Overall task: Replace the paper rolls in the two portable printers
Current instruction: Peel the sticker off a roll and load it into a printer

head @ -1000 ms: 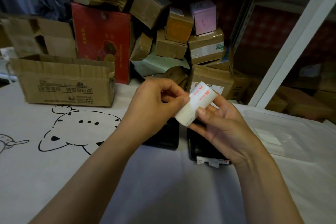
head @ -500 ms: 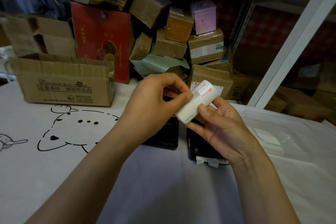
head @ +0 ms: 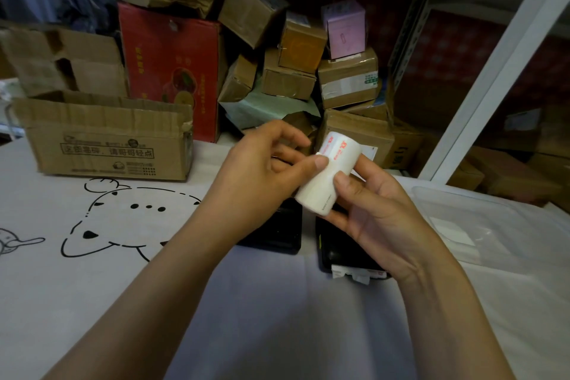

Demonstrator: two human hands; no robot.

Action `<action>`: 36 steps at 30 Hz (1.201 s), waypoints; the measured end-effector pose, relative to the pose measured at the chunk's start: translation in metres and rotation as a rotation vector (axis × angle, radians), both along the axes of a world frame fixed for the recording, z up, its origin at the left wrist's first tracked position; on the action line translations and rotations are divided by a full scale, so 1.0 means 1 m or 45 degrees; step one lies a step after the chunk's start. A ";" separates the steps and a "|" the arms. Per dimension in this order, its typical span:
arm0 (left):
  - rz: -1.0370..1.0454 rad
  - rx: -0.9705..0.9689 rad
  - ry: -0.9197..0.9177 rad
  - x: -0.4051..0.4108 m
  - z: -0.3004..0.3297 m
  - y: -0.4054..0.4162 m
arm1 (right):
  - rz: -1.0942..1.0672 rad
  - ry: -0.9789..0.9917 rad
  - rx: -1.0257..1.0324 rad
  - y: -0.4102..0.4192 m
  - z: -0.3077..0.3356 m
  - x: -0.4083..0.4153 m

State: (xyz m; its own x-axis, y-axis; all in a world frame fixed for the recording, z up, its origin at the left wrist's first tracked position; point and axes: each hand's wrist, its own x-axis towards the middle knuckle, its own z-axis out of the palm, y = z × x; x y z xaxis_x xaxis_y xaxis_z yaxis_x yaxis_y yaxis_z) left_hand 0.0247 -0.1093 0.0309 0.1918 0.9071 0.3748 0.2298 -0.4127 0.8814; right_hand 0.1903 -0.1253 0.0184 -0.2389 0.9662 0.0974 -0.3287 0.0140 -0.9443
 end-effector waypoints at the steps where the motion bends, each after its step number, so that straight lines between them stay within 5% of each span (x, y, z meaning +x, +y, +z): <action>1: -0.035 -0.050 -0.017 0.000 0.000 0.000 | 0.012 -0.037 0.010 -0.001 0.001 0.000; 9: -0.376 -0.278 -0.080 -0.015 0.003 0.001 | -0.078 -0.148 0.042 -0.006 0.010 0.000; 18: -0.299 -0.238 -0.263 -0.011 0.005 -0.001 | -0.481 -0.445 0.440 -0.010 0.016 -0.008; 25: -0.376 -0.221 -0.280 -0.012 0.008 -0.004 | -0.556 -0.483 0.345 -0.007 0.015 -0.006; 36: -0.424 -0.223 -0.316 -0.016 0.009 -0.002 | -0.636 -0.525 0.539 -0.006 0.015 -0.010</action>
State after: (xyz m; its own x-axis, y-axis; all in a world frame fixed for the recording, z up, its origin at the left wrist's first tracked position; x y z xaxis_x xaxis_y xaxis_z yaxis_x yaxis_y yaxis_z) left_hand 0.0083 -0.1117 0.0400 0.4079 0.8648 0.2928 -0.1176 -0.2682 0.9562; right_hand 0.1802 -0.1317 0.0332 0.1181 0.8692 0.4802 0.1887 0.4551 -0.8702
